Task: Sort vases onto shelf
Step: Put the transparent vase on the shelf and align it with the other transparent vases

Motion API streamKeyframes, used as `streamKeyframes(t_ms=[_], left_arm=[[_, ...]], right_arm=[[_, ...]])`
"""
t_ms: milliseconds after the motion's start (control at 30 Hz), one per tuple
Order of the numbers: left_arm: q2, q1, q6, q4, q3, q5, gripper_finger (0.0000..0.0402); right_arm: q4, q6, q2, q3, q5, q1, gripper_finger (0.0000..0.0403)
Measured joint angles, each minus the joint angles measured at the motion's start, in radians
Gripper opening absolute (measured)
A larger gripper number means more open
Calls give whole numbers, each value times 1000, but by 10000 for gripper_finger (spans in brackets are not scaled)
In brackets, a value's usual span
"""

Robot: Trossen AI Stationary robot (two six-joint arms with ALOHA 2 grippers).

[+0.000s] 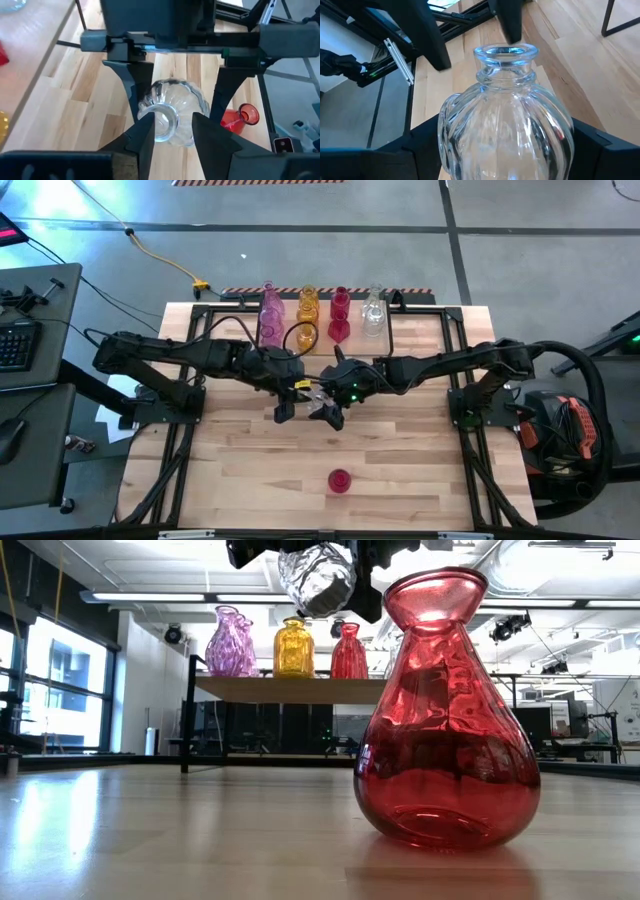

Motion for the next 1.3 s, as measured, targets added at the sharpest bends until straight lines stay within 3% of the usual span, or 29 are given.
streamKeyframes(t_ms=[267,567,667,900,1133,1300], left_arm=[[-40,13,8,-18,2,-40,127],[-115,41,18,-13,2,-57,127],[-130,52,19,-17,2,-60,127],[-139,54,35,-15,2,-90,127],[-139,54,32,-17,1,-92,127],[-139,54,28,-17,1,-92,127]], right_arm=[[-21,19,-37,0,19,14,282],[-138,-35,-207,0,180,10,282],[-182,-71,-267,0,277,10,282],[-215,-217,-423,0,623,11,286],[-319,-282,-537,0,796,-6,288],[-393,-274,-588,-27,820,-38,289]])
